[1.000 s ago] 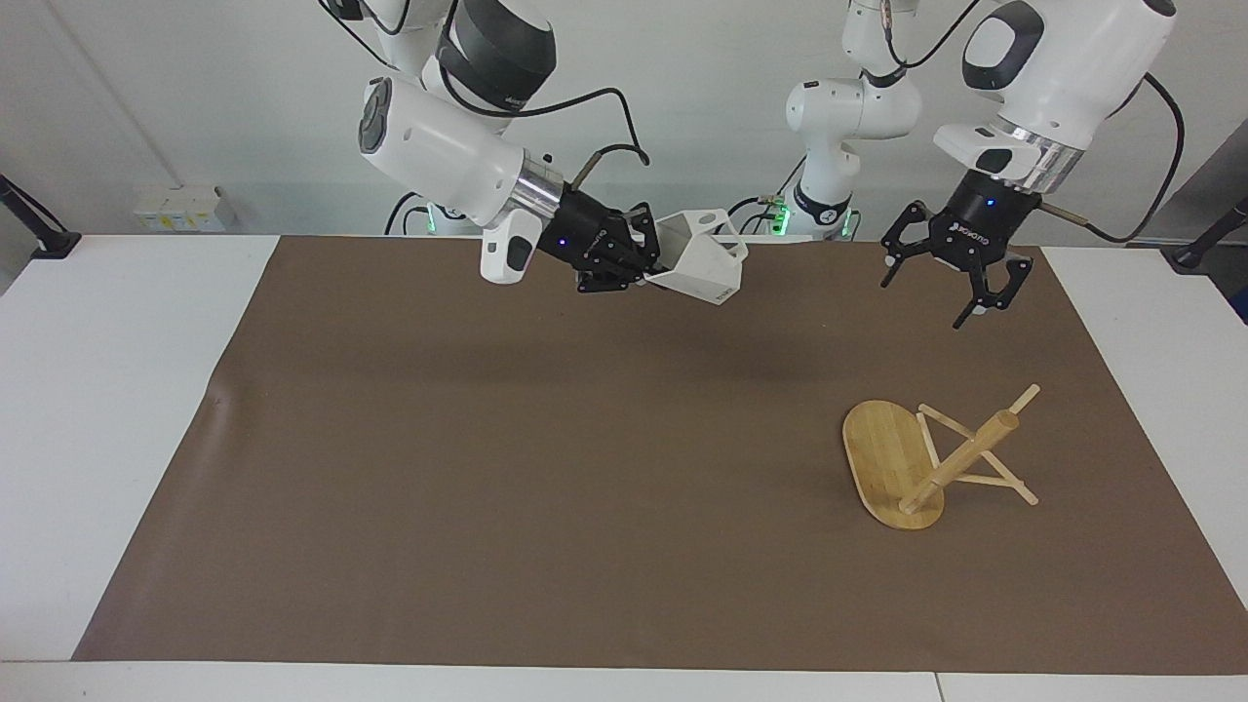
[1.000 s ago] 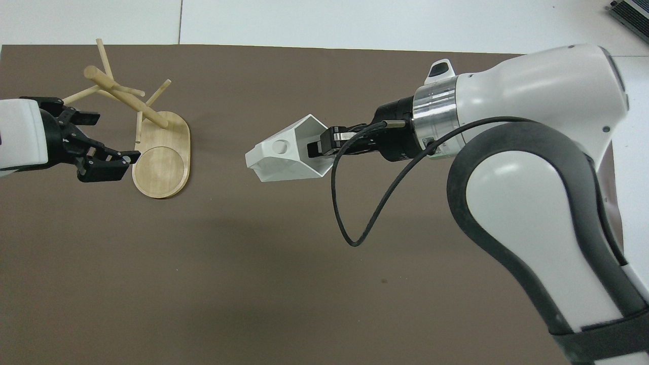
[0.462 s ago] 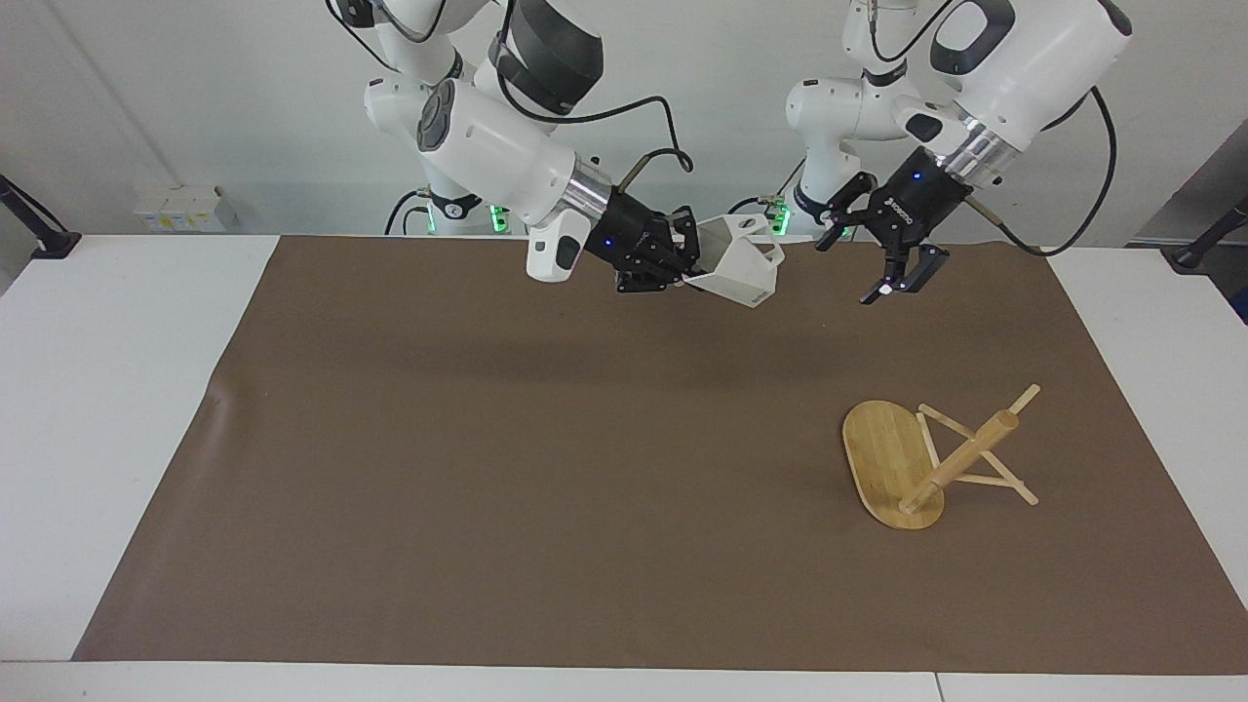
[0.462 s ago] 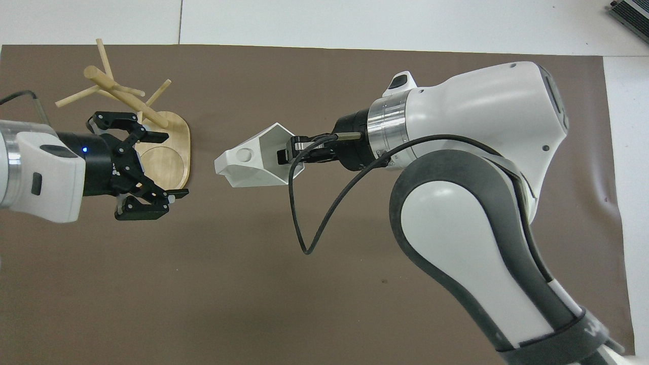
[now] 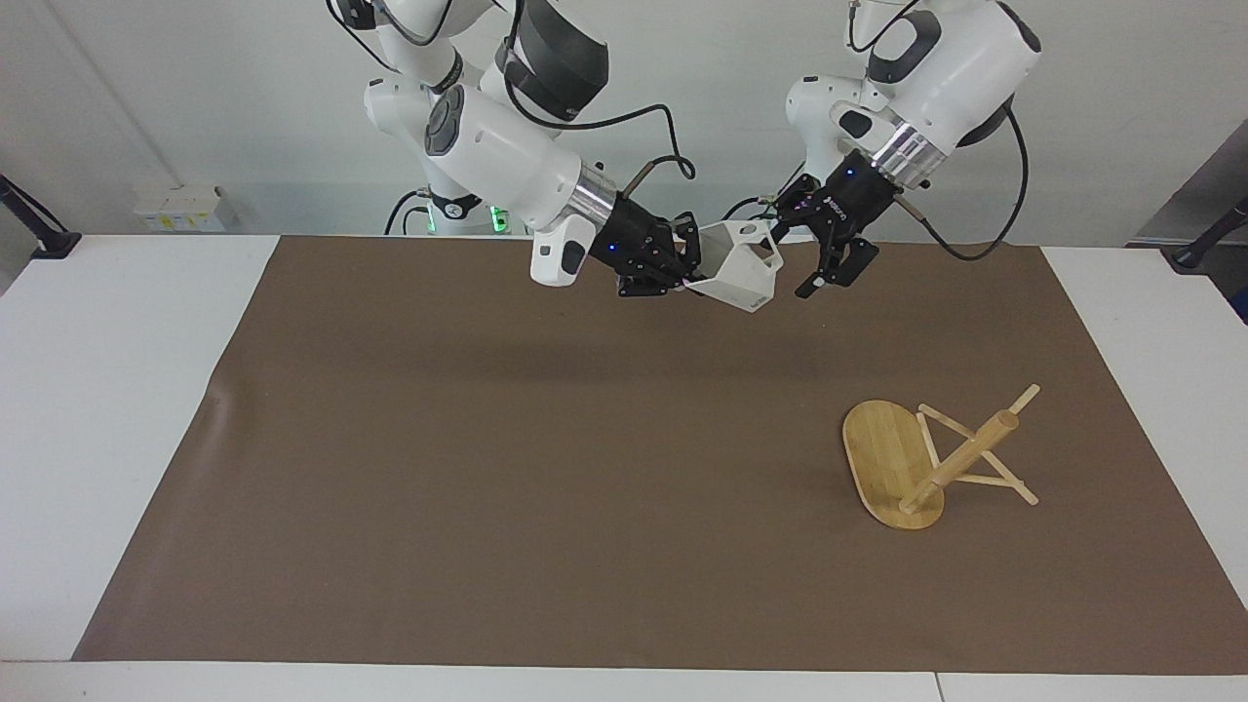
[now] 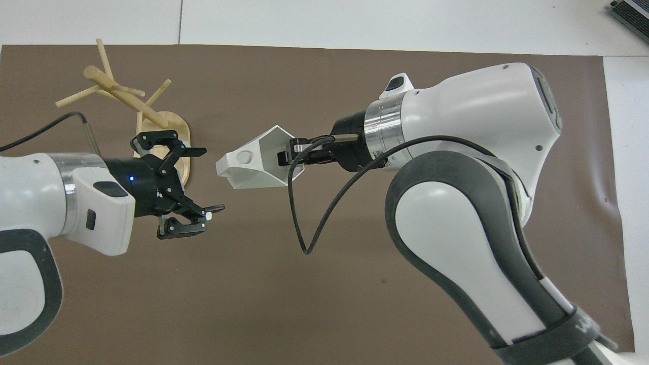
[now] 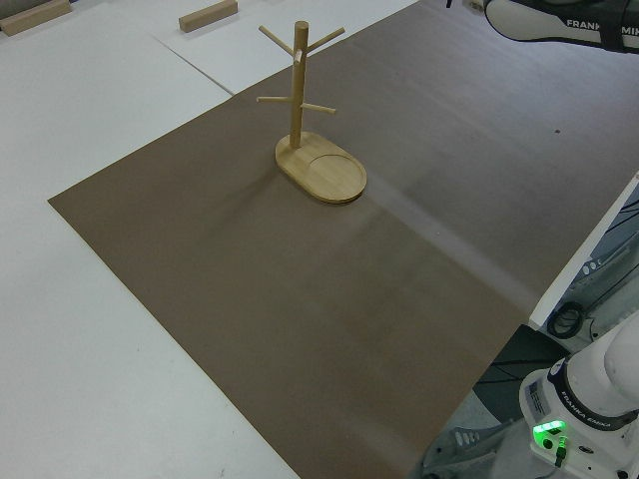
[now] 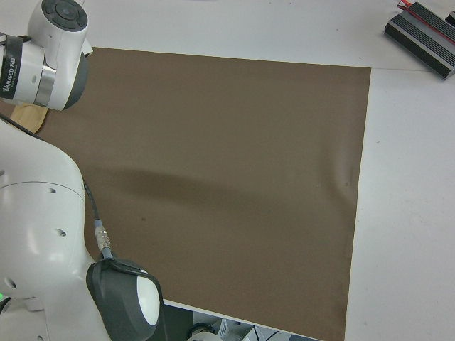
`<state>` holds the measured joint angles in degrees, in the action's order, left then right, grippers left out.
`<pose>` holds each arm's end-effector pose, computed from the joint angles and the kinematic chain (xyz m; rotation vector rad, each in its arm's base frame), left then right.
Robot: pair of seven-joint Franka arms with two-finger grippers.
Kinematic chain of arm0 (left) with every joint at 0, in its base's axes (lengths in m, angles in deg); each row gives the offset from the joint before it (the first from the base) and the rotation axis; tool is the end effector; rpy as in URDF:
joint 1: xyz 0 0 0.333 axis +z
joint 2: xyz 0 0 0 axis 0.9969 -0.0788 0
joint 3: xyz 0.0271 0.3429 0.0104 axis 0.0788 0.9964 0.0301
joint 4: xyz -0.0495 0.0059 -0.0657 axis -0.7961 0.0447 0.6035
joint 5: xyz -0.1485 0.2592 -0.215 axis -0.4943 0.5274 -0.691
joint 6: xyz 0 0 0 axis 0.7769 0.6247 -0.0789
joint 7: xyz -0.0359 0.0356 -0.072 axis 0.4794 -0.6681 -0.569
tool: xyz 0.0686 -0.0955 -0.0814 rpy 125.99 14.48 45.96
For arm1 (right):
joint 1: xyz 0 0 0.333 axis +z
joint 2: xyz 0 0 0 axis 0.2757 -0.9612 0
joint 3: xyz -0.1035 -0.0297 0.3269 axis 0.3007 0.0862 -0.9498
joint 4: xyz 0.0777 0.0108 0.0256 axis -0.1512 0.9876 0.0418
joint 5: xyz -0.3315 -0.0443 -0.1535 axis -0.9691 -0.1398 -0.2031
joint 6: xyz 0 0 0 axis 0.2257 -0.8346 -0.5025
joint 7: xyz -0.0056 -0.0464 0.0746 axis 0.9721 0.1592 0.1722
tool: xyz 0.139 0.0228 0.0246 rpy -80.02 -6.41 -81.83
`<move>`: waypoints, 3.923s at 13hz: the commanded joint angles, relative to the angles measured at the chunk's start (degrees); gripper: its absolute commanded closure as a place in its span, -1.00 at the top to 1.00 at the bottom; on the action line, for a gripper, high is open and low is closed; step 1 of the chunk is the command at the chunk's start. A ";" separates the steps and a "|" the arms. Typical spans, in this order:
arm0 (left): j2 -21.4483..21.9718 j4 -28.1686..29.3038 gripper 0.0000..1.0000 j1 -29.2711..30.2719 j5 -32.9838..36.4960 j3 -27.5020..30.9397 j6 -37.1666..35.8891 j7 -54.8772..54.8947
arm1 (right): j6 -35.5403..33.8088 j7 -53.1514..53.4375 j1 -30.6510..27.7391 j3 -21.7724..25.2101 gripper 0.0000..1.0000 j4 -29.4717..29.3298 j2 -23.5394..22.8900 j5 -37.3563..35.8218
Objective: Hang cup on rack
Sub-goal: 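Grasp the white cup with the left gripper from the right gripper, then carry the cup toward the mug tree while the right gripper withdraws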
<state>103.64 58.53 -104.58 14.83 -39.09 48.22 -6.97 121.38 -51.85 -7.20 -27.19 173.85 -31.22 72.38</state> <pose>0.4471 -0.2121 0.5809 2.1258 -1.6481 0.7822 0.5585 0.3392 0.5694 -2.3001 -0.1905 -0.0780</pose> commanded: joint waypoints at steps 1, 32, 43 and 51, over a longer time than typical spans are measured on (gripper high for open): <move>2.74 3.51 1.00 -2.25 -1.83 0.89 4.05 1.06 | 0.69 1.39 -0.45 -0.70 -1.00 0.15 0.07 -0.80; -1.83 4.47 -1.00 -7.44 -13.79 0.98 17.41 -0.78 | 1.13 2.53 -0.45 -0.70 1.00 0.59 0.16 -2.91; -3.50 5.62 -1.00 -1.21 -13.18 1.33 21.53 -5.27 | -17.50 1.13 -0.81 18.27 1.00 0.42 7.19 -14.15; -11.06 6.14 -1.00 1.26 -13.18 1.33 33.92 -5.53 | -18.21 -0.89 -0.98 26.70 1.00 3.06 8.60 -40.97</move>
<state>93.91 64.30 -103.67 1.96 -37.30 78.42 -11.78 102.30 -51.30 -8.08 -3.24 175.06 -24.24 32.55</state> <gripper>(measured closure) 0.300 0.000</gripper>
